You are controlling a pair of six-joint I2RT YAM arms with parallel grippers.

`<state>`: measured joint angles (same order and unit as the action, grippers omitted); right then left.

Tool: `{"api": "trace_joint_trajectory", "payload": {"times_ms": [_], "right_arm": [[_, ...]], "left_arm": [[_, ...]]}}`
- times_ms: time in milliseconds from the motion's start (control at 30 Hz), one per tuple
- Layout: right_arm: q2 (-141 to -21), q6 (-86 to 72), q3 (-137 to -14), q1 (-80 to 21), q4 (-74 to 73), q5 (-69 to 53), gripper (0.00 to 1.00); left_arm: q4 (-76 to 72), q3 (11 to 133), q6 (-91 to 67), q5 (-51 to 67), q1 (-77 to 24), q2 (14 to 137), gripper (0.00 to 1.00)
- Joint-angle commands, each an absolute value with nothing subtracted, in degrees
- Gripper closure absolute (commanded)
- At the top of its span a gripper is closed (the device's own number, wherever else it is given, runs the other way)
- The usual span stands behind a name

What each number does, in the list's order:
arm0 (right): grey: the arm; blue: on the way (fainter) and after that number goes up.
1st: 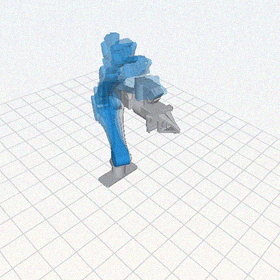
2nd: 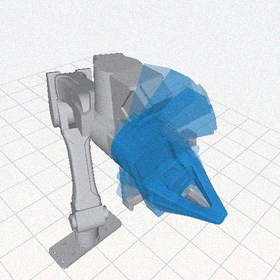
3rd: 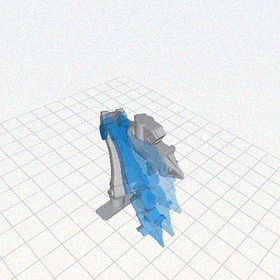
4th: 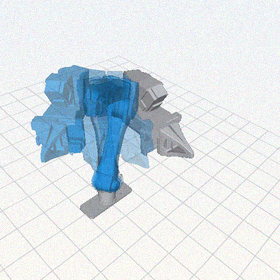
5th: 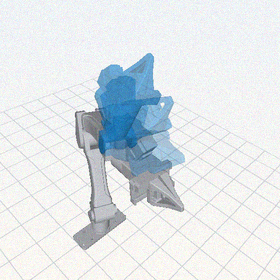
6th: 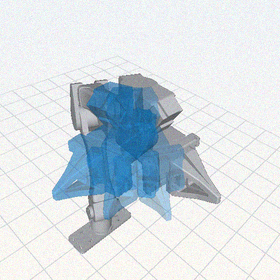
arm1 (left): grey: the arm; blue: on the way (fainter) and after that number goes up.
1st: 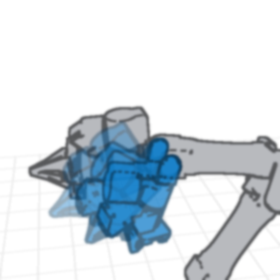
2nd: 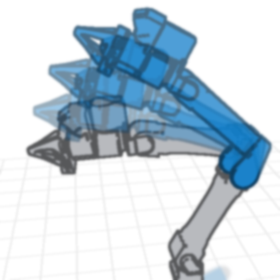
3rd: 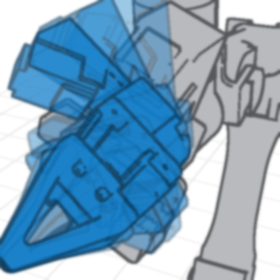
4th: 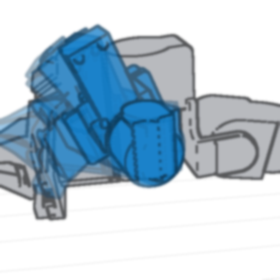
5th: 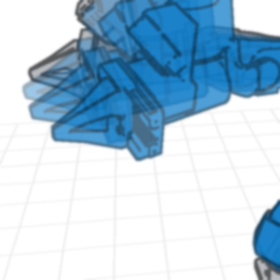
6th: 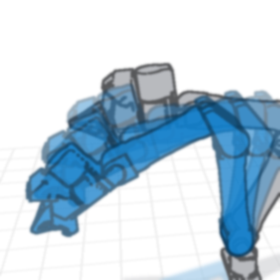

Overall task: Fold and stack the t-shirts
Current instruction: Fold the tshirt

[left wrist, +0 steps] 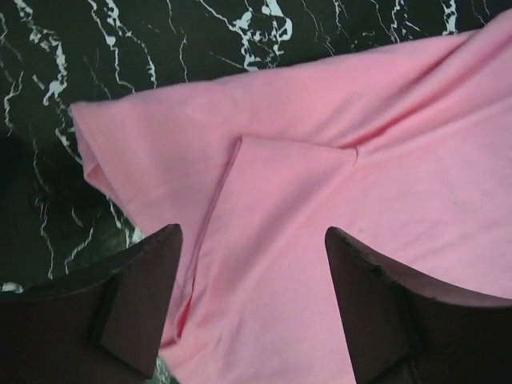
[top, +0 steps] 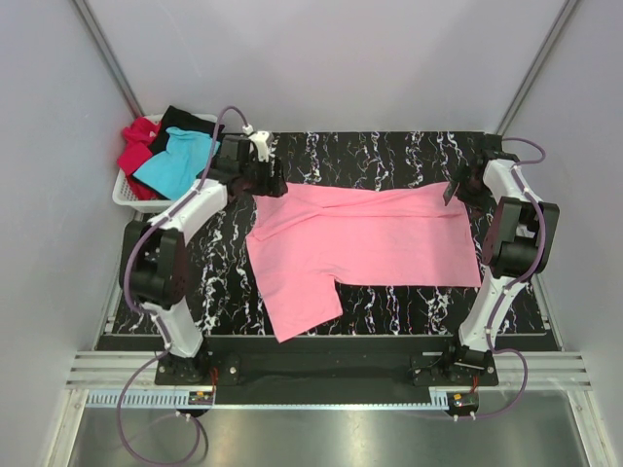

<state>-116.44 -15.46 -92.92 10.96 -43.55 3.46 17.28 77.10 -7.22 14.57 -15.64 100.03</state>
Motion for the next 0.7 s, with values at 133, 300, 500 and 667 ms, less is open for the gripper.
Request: {"api": "trace_joint_trajectory", "payload": {"times_ms": [133,300,500,667], "right_arm": [[-113.73,-14.15,-93.78,11.25,-44.12,0.79,0.0],[-112.77,-13.71,-94.92,11.25,-44.12,0.53,0.0],[-110.39,-13.71,-95.1,11.25,-44.3,0.18,0.0],[-109.25,-13.27,-95.36,11.25,-45.35,0.18,0.0]], "left_arm": [[19.34,81.74,-5.8,19.69,-14.68,109.86,0.29],[19.42,80.16,-5.01,18.98,-14.59,111.44,0.3],[18.9,80.59,-4.57,19.07,-14.59,113.73,0.3],[18.98,81.82,-4.39,18.9,-14.59,116.54,0.31]]}}
